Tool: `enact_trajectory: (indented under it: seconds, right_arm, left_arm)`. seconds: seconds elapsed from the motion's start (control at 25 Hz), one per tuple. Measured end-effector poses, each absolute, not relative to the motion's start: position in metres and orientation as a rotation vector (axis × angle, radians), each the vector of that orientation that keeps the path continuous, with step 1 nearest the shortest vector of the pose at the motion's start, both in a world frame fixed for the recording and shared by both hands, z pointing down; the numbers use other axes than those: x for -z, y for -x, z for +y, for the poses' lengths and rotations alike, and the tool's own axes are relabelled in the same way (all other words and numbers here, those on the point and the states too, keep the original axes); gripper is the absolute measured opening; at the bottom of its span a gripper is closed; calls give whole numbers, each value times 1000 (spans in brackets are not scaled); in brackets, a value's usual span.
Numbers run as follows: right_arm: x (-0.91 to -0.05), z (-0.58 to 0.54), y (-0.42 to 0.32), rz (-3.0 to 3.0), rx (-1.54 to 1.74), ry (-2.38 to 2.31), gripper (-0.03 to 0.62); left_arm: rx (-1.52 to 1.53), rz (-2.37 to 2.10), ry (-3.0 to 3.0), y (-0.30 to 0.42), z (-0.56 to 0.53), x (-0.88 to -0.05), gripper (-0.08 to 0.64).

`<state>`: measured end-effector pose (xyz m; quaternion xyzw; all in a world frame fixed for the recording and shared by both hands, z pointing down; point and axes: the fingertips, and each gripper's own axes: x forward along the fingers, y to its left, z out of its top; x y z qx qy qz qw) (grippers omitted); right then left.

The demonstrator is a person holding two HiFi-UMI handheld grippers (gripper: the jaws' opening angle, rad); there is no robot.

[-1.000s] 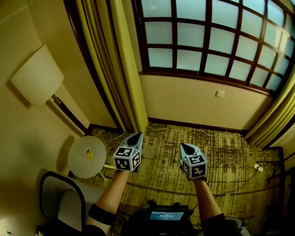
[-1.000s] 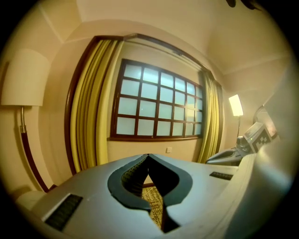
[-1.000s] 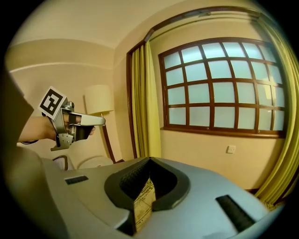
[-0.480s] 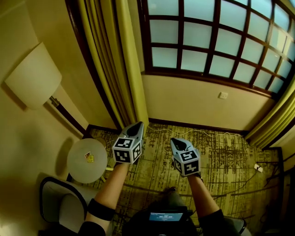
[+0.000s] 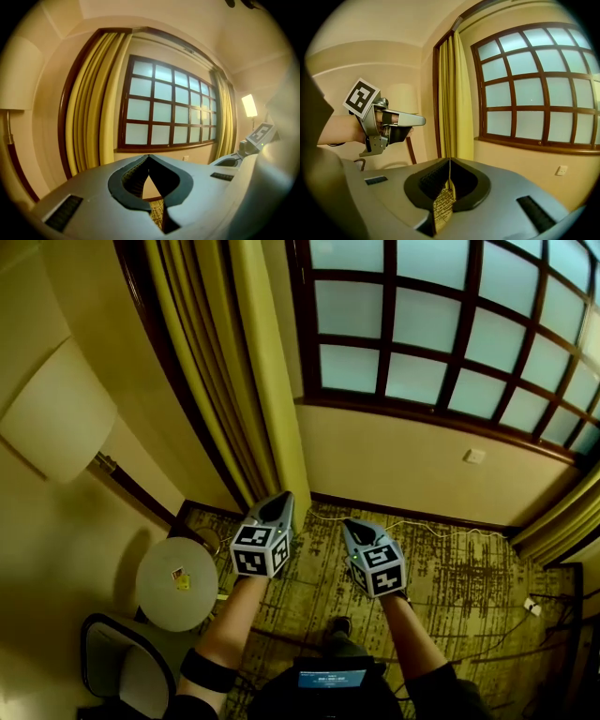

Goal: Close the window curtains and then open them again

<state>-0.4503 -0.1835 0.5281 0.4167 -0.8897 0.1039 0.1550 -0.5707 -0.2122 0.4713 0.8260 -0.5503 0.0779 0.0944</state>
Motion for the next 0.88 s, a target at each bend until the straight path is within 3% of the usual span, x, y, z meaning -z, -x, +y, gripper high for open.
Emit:
enact_trajectory:
  seconds: [0.36, 0.88]
  right_arm:
    - [-505, -290, 458, -2622, -230, -1112, 21]
    - [-491, -353, 474, -2665, -203, -1074, 21]
  left_arm:
    - [-181, -1785, -2412, 578, -315, -434, -12]
    - [-193, -1831, -2395, 591, -375, -420, -12]
